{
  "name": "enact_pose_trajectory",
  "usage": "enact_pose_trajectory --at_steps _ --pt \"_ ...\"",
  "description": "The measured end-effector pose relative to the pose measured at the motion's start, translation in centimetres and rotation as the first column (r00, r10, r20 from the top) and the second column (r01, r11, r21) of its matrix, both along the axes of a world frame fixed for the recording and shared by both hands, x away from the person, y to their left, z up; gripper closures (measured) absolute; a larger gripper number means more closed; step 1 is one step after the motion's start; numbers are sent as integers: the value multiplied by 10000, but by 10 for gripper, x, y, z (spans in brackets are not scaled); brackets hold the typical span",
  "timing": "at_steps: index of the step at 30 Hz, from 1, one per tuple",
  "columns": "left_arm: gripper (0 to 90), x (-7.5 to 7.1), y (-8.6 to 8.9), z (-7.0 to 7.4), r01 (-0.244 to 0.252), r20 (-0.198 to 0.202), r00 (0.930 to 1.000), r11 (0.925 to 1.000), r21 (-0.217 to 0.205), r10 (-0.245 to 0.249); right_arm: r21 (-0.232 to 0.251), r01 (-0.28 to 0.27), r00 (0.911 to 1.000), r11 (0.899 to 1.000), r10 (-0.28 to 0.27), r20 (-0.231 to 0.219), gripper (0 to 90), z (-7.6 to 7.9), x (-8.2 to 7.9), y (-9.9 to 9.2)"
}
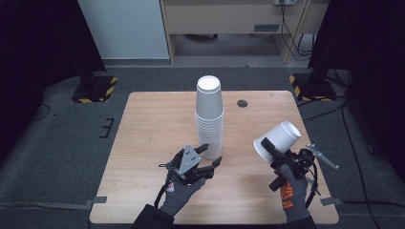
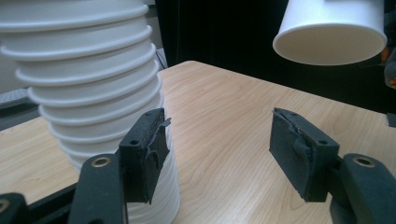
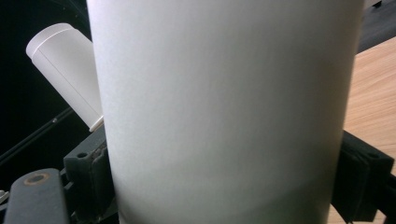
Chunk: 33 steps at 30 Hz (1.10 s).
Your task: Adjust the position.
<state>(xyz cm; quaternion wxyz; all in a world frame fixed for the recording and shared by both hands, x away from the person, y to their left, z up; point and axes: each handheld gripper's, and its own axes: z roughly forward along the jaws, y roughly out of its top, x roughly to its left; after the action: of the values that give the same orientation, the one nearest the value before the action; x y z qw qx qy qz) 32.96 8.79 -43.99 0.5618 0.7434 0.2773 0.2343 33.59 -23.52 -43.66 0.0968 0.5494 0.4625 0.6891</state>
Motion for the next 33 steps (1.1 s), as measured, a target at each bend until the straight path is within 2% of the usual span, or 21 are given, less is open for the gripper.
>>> enact_pose_trajectory --at_steps 15,33 --pt "372 7 -21 -5 404 51 9992 9992 -9 -404 167 -124 9999 9998 125 -28 132 0 0 1" --pt "380 20 -50 -10 619 165 9980 9980 -95 -618 269 -192 9998 9995 194 -51 132 -1 0 1"
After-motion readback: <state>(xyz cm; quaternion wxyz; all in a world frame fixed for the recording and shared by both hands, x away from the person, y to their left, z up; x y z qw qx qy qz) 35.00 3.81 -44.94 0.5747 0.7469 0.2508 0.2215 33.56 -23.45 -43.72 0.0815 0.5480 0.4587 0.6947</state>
